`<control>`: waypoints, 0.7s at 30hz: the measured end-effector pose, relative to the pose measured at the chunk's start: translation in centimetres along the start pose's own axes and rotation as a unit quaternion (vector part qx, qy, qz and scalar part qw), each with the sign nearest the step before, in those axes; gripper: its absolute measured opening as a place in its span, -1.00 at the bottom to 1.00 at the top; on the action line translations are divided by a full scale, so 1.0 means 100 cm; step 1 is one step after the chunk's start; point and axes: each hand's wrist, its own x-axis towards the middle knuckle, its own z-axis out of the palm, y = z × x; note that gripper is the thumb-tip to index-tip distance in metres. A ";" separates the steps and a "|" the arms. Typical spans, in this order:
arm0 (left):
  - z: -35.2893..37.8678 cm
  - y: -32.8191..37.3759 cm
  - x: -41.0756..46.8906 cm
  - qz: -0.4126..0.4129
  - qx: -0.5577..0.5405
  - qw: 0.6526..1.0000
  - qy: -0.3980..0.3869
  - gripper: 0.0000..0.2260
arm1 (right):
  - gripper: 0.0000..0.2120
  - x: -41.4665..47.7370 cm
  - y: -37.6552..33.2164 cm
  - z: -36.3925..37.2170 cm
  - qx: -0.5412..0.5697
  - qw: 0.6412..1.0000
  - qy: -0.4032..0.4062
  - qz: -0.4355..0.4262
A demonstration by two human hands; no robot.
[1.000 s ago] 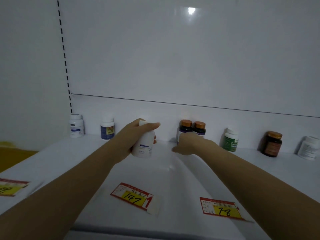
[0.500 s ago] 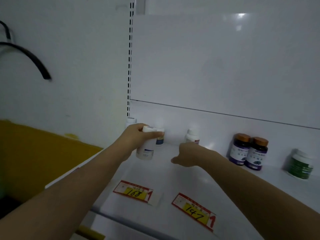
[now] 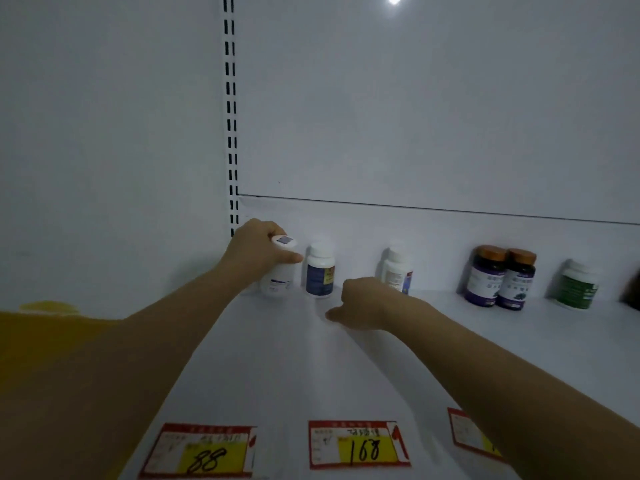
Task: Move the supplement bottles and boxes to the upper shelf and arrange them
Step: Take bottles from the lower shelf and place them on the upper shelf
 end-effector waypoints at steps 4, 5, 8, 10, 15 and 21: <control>0.003 -0.007 0.024 0.035 0.025 0.999 -0.022 -0.60 | -0.65 0.009 -0.006 0.002 0.009 1.000 0.002 0.014; 0.004 -0.010 0.029 0.038 0.037 0.998 -0.028 -0.59 | -0.66 0.011 -0.007 0.002 0.011 1.000 0.002 0.015; 0.009 -0.022 0.035 0.034 0.060 0.997 -0.044 -0.58 | -0.67 0.017 -0.009 0.004 0.015 1.000 0.000 0.015; 0.012 -0.025 0.035 0.036 0.065 0.996 -0.046 -0.59 | -0.66 0.019 -0.010 0.005 0.019 1.000 0.003 0.018; 0.008 -0.026 0.035 0.053 0.091 0.993 -0.054 -0.55 | -0.67 0.029 -0.013 0.008 0.036 0.999 0.003 0.012; 0.007 -0.022 0.032 0.105 0.173 0.978 -0.044 -0.56 | -0.69 0.032 -0.015 0.009 0.032 0.999 0.002 0.005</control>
